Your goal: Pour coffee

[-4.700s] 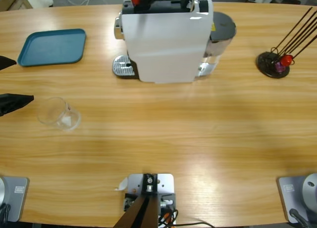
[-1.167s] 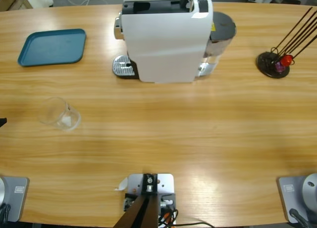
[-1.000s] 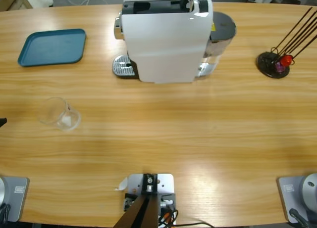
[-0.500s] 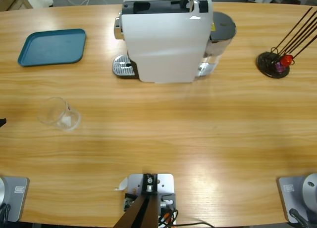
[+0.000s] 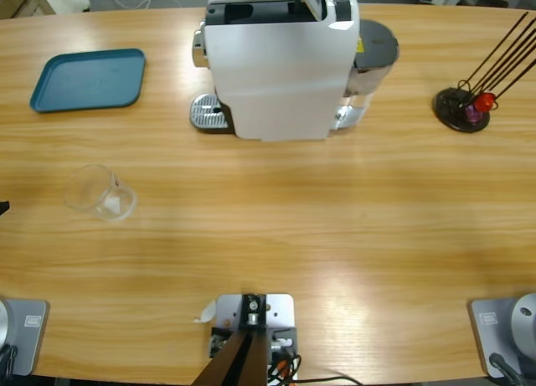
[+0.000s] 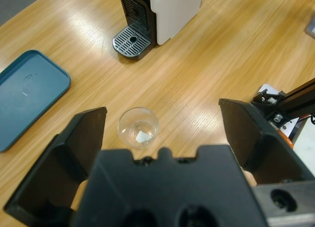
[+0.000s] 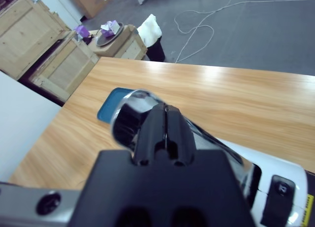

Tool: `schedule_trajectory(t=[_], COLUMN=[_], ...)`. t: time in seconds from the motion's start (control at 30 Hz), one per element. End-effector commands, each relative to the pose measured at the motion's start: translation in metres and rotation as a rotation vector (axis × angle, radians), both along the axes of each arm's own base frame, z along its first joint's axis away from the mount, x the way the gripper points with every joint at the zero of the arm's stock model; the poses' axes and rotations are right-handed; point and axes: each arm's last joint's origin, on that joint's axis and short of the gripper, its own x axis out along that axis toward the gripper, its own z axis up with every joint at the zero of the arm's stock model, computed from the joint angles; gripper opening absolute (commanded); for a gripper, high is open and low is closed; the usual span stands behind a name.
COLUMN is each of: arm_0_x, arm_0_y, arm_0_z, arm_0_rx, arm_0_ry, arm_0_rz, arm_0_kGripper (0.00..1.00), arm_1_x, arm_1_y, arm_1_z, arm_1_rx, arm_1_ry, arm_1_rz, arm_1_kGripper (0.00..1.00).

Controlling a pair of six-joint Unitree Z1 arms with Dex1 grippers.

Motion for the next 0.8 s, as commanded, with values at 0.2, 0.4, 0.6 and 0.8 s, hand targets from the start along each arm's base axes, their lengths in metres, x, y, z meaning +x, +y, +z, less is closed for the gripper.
schedule_trajectory(t=[0.2, 0.4, 0.6, 0.8], arm_0_x=[-0.006, -0.007, -0.006, -0.006], arm_0_y=[0.007, 0.008, 0.007, 0.007], arm_0_z=[-0.015, -0.015, -0.015, -0.015], arm_0_rx=[0.034, 0.032, 0.035, 0.036], arm_0_ry=[0.04, 0.038, 0.042, 0.043], arm_0_rz=[0.032, 0.032, 0.033, 0.032], arm_0_kGripper=[0.994, 0.991, 0.994, 0.992], arm_1_x=[0.01, 0.013, 0.013, 0.011], arm_1_y=[0.05, 0.066, 0.067, 0.065], arm_1_z=[-0.075, -0.106, -0.138, -0.176], arm_1_rx=[-0.121, -0.156, -0.195, -0.232], arm_1_ry=[0.135, 0.196, 0.256, 0.31], arm_1_rz=[0.056, 0.085, 0.086, 0.092], arm_1_kGripper=[0.0, 0.0, 0.0, 0.0])
